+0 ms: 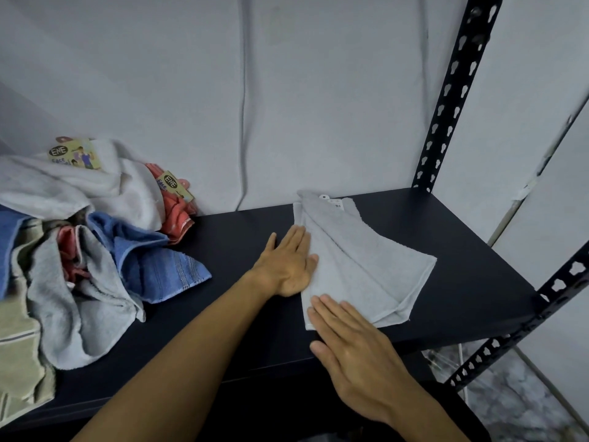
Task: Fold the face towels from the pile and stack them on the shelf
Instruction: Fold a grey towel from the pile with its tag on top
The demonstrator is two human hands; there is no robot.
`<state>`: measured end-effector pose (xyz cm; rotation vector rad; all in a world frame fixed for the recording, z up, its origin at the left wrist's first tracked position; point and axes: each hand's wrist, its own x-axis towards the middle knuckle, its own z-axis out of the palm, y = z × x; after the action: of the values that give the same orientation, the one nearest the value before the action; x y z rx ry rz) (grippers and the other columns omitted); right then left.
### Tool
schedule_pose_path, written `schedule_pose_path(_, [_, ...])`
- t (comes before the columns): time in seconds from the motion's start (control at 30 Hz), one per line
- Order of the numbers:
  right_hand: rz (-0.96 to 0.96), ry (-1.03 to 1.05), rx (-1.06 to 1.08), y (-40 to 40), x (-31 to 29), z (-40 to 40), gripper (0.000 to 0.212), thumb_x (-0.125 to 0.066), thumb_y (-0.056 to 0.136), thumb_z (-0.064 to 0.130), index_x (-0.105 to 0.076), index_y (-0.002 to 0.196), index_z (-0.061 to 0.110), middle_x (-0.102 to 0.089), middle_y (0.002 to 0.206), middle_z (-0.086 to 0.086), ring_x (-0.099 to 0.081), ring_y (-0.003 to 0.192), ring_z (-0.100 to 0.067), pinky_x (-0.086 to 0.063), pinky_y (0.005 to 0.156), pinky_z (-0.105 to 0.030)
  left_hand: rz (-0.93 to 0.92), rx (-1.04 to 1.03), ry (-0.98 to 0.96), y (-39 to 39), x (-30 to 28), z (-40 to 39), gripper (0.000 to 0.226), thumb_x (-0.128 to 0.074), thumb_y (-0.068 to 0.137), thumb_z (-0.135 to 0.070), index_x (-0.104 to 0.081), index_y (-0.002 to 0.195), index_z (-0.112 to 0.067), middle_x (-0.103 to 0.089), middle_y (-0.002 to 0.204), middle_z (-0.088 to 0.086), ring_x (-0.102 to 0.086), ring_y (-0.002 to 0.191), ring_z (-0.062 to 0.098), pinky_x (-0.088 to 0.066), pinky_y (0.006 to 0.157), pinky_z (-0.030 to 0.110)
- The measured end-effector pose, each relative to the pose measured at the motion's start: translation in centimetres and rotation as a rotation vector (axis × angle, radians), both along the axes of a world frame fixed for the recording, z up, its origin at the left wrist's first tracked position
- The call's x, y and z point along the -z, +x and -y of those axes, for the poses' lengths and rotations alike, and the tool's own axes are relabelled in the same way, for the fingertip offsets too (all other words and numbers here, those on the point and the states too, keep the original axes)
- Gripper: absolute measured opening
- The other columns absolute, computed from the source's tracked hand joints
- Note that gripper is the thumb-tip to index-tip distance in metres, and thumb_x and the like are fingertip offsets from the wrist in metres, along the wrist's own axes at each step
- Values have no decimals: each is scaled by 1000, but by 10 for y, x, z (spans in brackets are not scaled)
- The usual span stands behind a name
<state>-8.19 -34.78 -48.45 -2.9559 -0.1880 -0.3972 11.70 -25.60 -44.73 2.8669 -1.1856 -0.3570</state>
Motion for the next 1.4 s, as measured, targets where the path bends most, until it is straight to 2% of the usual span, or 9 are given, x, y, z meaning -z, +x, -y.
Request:
schedule_pose_path(0.3, [95,55,-55,2,7,3,50,-25,105,39,-44,143,13,-37,153,2,-24,145,-9,-25,114,-31,6,-84,13,61,-7,43,70,-6,102,-51,16,155,-11,19,163,4,18,150,15,6,122,51])
schedule_pose_path(0.7, [96,42,-6,8,11,-14,52,-21,104,34,-45,143,9,-37,153,-5,-25,145,-14,-27,113,-34,77,-42,8,82,-1,48,71,-6,102,-54,12,156,-13,15,165,4,13,151,15,1,123,47])
schedule_pose_path(0.9, [-4,28,-23,4,1,-13,55,-12,104,36,-38,147,11,-30,156,-2,-14,147,-10,-14,116,-33,282,-76,3,57,-19,36,66,-15,104,-46,-13,156,-6,-9,165,9,-5,152,22,-26,116,47])
schedule_pose_path(1.0, [36,284,-63,-3,-15,-2,50,-23,105,35,-39,147,13,-27,157,5,-7,147,-4,-7,118,-27,268,-31,-91,26,-36,10,51,-32,102,-38,-39,146,-13,-34,155,4,-29,144,23,-41,102,45])
schedule_pose_path(1.1, [324,450,163,-10,-28,33,40,-40,99,33,-60,130,17,-49,143,10,-31,139,-3,-31,111,-25,188,13,-308,-22,-36,-29,40,-40,101,-40,-58,133,-23,-49,144,-8,-43,134,15,-46,98,39])
schedule_pose_path(1.17, [451,485,480,-8,-41,64,33,-44,96,31,-66,118,19,-57,129,8,-42,124,-7,-46,91,-33,231,47,-437,-59,-30,-55,42,-41,99,-46,-62,130,-27,-53,141,-12,-48,129,8,-49,98,36])
schedule_pose_path(1.2, [400,483,634,-5,-47,80,31,-46,96,30,-64,119,20,-56,127,5,-42,121,-12,-45,83,-35,268,74,-484,-76,-26,-65,44,-41,96,-50,-65,126,-28,-57,136,-12,-53,124,7,-54,92,35])
schedule_pose_path(1.27, [156,460,851,7,-55,111,37,-48,97,34,-57,129,19,-50,132,-4,-41,123,-22,-44,82,-39,310,132,-519,-98,-18,-79,43,-44,91,-51,-71,115,-27,-63,126,-11,-61,111,6,-59,79,31])
schedule_pose_path(1.4, [-211,419,925,27,-62,140,53,-49,93,50,-53,133,16,-45,136,-12,-45,123,-35,-45,90,-44,336,236,-499,-116,-6,-90,23,-61,90,-38,-75,102,-25,-66,108,-12,-64,95,4,-54,70,18])
